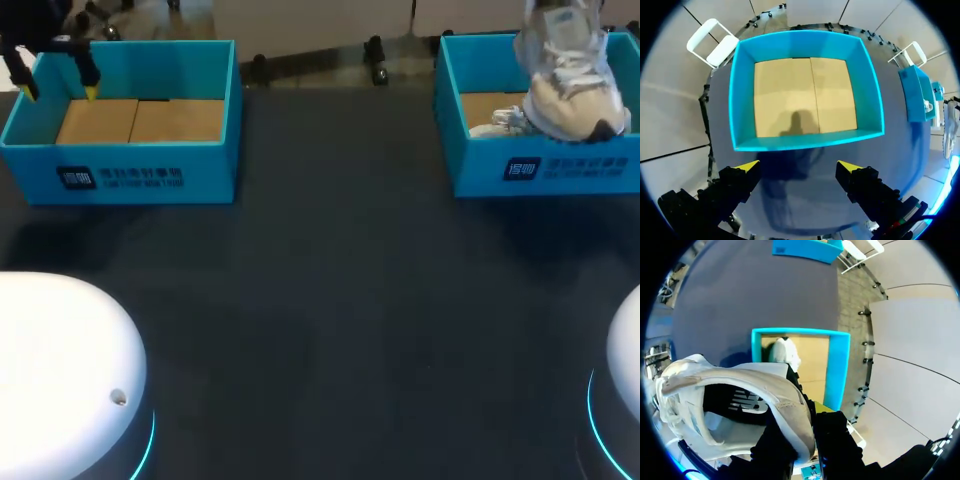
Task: Take the shoe out of the shoebox, open the shoe tongue, remove and reinsert the insole, then place the shoe into the shoebox
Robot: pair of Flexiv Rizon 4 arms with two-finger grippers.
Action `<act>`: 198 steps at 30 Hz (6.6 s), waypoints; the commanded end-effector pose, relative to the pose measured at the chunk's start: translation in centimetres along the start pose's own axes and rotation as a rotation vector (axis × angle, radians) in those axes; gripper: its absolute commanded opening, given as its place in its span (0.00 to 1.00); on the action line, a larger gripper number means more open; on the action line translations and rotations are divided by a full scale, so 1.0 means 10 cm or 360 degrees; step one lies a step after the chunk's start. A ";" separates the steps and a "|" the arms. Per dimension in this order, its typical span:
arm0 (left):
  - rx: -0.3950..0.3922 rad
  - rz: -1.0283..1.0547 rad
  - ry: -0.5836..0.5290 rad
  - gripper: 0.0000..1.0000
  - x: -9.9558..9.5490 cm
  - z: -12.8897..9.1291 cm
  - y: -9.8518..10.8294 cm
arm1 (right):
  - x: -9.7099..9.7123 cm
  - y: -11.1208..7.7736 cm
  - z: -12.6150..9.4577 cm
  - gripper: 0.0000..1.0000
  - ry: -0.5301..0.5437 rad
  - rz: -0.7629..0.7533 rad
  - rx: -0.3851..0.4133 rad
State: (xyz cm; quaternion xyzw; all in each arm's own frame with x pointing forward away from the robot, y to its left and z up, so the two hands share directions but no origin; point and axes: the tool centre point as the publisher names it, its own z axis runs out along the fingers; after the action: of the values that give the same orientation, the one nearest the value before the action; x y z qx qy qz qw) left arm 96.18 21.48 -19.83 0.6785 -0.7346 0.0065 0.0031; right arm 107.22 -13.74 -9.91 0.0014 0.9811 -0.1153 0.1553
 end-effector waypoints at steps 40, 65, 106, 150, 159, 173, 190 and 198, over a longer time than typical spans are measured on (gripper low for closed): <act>0.0033 0.0002 -0.0001 1.00 -0.02 -0.02 0.09 | -0.80 -0.57 0.46 0.00 0.0125 0.0296 0.0047; 0.0033 0.0002 -0.0001 1.00 -0.02 -0.02 0.09 | -0.67 -1.05 0.54 0.00 0.0431 0.1495 0.0300; 0.0033 0.0002 -0.0001 1.00 -0.02 -0.02 0.09 | -0.38 -1.27 1.09 0.00 0.0281 0.2177 0.0420; 0.0033 0.0002 -0.0001 1.00 -0.02 -0.02 0.09 | -0.27 -1.44 2.09 0.00 0.0156 0.2351 0.0489; 0.0033 0.0002 -0.0001 1.00 -0.02 -0.02 0.09 | -0.42 -1.51 2.04 0.00 0.0073 0.2390 0.0494; 0.0033 0.0002 -0.0001 1.00 -0.02 -0.02 0.09 | -0.43 -1.49 2.34 0.00 0.0071 0.2492 0.0564; 0.0033 0.0002 -0.0001 1.00 -0.02 -0.02 0.09 | -0.17 -1.55 2.41 0.00 0.0103 0.2595 0.0588; 0.0033 0.0002 -0.0001 1.00 -0.02 -0.02 0.09 | -0.14 -1.46 2.54 0.00 0.0122 0.2597 0.0589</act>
State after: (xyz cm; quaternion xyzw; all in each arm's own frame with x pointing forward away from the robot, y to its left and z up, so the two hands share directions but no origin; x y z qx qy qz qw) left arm 95.42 21.75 -19.72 0.6776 -0.7353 0.0144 -0.0028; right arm 115.68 -33.77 -29.16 0.7405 0.6424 -0.1264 0.1516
